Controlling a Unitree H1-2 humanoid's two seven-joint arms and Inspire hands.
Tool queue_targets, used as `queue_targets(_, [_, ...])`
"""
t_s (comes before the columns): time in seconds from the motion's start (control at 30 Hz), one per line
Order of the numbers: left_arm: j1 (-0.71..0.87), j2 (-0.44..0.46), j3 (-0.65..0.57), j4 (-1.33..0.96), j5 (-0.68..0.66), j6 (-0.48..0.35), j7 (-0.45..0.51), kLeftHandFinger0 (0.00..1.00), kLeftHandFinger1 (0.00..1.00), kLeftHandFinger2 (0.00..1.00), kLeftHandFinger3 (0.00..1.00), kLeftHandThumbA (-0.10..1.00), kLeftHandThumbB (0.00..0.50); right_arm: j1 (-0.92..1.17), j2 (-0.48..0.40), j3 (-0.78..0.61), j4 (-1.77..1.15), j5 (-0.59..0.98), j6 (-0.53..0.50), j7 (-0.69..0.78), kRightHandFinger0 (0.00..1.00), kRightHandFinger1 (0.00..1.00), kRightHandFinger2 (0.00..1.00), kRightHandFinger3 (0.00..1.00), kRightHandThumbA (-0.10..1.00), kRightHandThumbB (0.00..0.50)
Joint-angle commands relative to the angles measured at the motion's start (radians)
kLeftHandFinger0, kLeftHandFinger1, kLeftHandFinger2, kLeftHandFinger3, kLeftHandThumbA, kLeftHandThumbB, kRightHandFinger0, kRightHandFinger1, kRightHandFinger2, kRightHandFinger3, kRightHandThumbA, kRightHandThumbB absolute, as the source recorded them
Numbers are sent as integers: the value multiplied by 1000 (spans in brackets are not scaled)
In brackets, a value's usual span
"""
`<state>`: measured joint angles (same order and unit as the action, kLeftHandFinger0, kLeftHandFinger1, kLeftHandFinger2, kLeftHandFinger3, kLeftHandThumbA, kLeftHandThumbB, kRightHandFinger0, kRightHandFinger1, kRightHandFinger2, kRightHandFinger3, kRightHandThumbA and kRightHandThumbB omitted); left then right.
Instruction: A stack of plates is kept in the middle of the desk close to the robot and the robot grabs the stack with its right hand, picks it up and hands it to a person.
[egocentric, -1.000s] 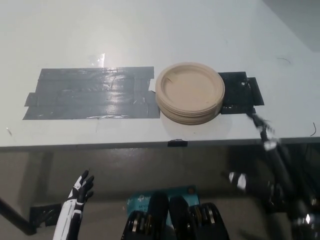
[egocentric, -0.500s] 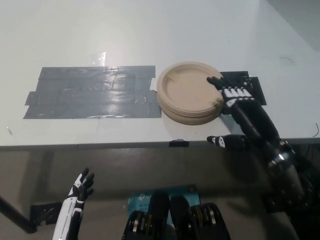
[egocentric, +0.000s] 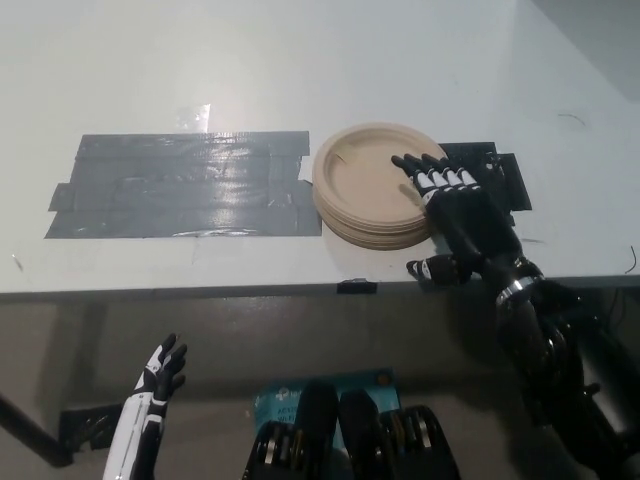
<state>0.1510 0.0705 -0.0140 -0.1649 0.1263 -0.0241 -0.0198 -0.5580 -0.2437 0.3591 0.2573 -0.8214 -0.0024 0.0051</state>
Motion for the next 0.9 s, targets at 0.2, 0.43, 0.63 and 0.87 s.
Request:
queue_targets(0.2, [-5, 11, 0, -31, 3, -29, 1, 1000, 1000, 1000, 1000, 1000, 0, -73, 8, 9, 44, -56, -6, -98, 1000, 1000, 1000, 1000, 1000, 358])
queue_targets(0.43, [-11, 5, -1, -32, 2, -18, 2, 1000, 1000, 1000, 1000, 1000, 0, -103, 12, 54, 130, -103, -15, -160, 1000, 1000, 1000, 1000, 1000, 363])
queue_targets(0.63, [-16, 8, -1, -28, 4, -30, 2, 1000, 1000, 1000, 1000, 1000, 0, -117, 16, 89, 168, -126, -3, -163, 1000, 1000, 1000, 1000, 1000, 369])
queue_targets(0.87, [-18, 14, 0, -31, 6, -30, -1, 1000, 1000, 1000, 1000, 1000, 0, -132, 11, 128, 212, -148, -7, -178, 1000, 1000, 1000, 1000, 1000, 369])
